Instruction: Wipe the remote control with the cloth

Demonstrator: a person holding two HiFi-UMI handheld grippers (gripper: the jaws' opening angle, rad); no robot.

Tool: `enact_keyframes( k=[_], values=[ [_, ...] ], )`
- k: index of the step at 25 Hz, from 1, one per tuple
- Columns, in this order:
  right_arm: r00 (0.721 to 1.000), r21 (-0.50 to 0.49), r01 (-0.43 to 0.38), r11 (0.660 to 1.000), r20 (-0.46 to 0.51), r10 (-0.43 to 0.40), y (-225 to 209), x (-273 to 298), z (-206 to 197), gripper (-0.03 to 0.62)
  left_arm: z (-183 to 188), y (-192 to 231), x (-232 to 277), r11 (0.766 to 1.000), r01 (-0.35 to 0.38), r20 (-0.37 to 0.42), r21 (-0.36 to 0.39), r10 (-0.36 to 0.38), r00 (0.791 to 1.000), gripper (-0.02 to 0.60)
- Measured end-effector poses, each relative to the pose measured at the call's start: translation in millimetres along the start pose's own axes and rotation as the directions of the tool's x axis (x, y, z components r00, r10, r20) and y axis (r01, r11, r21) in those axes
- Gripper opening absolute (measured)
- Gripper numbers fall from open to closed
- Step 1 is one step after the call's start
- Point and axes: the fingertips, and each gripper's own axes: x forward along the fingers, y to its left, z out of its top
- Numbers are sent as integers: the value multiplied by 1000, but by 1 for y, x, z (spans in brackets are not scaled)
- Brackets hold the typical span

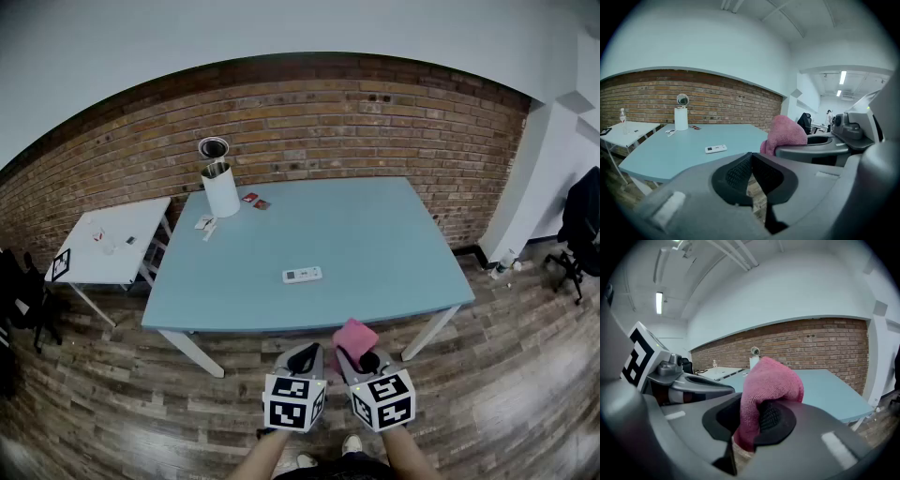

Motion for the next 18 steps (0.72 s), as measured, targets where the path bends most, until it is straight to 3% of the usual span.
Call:
enact_keyframes(
  k=[18],
  values=[
    [999,17,-3,1000,-40,4,1,50,-6,63,-16,42,29,999,41,-46,-15,-41,998,-3]
  ],
)
